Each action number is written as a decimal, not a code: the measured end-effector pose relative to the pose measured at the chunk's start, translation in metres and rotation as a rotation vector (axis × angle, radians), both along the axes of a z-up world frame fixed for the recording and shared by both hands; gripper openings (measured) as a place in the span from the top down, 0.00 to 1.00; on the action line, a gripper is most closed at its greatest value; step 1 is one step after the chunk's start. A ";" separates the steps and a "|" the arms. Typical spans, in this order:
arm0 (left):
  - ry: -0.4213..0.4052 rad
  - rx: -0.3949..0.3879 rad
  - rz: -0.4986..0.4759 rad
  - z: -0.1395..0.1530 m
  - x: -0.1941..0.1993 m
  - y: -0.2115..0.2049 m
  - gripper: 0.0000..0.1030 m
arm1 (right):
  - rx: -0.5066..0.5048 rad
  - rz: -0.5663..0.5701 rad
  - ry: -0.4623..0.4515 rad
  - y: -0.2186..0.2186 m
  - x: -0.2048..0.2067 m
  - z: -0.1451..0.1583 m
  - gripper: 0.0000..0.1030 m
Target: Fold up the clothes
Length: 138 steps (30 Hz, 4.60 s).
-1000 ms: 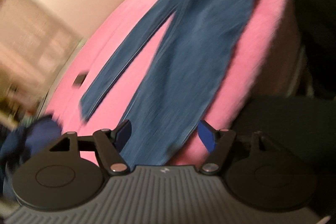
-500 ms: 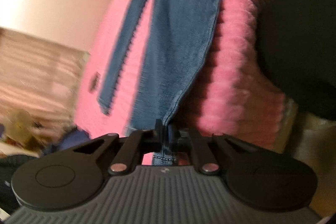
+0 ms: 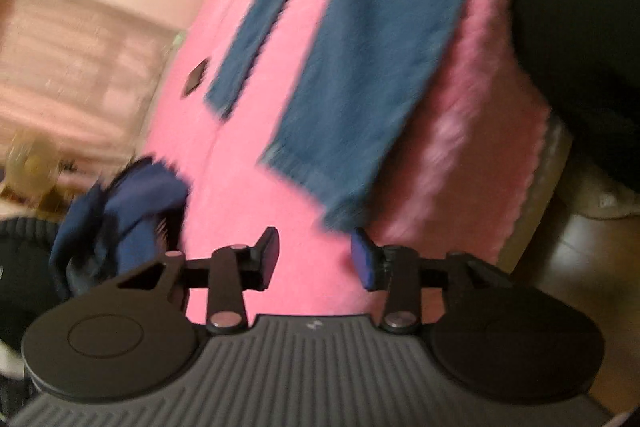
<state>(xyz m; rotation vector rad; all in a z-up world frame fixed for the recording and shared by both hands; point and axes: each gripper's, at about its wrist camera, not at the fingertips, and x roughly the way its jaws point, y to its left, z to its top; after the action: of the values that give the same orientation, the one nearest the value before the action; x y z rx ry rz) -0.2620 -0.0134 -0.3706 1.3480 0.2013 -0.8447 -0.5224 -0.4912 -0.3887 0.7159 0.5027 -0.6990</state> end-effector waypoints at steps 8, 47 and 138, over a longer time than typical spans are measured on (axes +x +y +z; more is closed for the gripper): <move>-0.059 -0.153 0.044 0.045 0.046 -0.055 0.63 | -0.106 0.173 0.010 -0.019 0.043 0.011 0.25; -0.163 0.099 -0.325 -0.054 0.165 -0.260 0.66 | -0.112 -0.070 0.064 -0.116 0.040 -0.019 0.08; 0.429 -0.207 -0.171 0.004 -0.104 -0.335 0.47 | -0.065 0.121 0.105 -0.173 -0.084 -0.016 0.21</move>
<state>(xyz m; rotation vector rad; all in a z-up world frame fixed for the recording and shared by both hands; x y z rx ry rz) -0.3658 -0.3488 -0.3666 0.9883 0.3248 -1.2611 -0.6064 -0.6646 -0.4042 0.5849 0.6115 -0.6382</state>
